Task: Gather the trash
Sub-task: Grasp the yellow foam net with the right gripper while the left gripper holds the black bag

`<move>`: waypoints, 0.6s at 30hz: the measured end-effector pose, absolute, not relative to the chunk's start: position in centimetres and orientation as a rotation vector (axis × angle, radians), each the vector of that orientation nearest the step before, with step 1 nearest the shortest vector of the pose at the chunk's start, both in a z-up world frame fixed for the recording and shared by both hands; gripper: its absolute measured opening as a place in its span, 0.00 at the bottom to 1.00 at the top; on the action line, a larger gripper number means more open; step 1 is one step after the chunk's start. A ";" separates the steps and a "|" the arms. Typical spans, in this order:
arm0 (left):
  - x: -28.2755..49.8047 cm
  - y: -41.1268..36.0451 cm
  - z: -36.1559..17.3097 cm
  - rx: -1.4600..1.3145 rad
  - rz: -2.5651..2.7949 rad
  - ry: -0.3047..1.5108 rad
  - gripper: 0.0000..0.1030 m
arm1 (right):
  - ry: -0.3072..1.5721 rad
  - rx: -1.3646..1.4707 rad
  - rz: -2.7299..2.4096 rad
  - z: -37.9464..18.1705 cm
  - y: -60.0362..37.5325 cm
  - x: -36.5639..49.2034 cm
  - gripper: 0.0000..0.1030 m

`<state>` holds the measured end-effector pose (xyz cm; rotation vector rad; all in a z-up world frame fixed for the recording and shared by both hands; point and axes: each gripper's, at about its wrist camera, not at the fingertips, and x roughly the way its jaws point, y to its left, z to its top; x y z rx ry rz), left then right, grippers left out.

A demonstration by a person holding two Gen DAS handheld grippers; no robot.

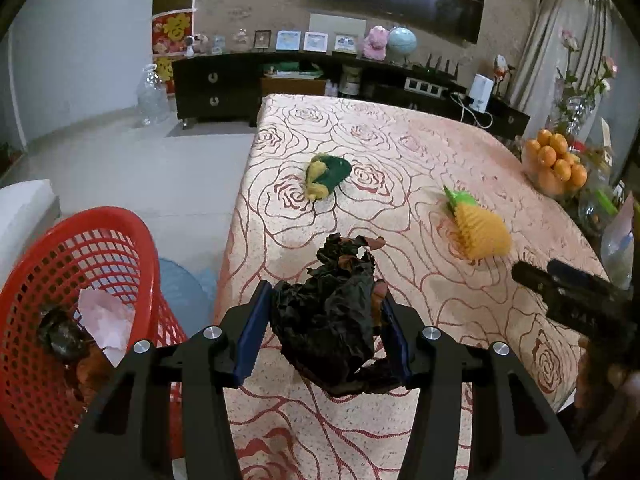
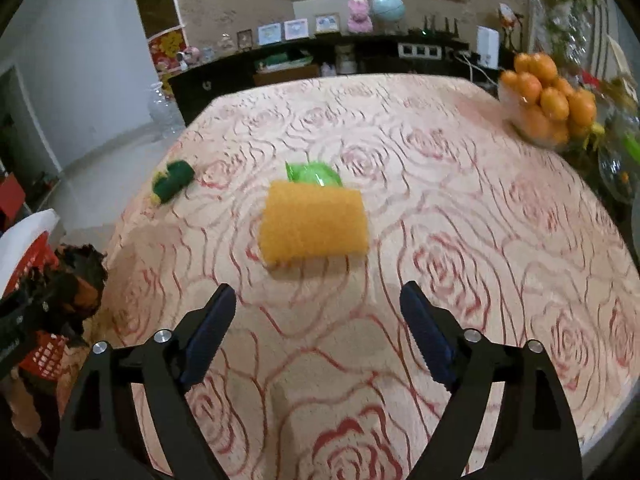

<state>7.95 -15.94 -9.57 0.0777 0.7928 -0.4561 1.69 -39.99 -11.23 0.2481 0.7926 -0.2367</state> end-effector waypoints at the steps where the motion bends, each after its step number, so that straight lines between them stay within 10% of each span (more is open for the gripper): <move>1: 7.9 -15.9 -9.5 0.075 -0.457 0.791 0.48 | 0.786 0.231 -0.227 -11.0 -40.0 2.6 0.84; 18: 8.0 -15.8 -9.3 0.067 -0.464 0.781 0.48 | 0.822 0.186 -0.278 -13.5 -41.3 8.6 0.87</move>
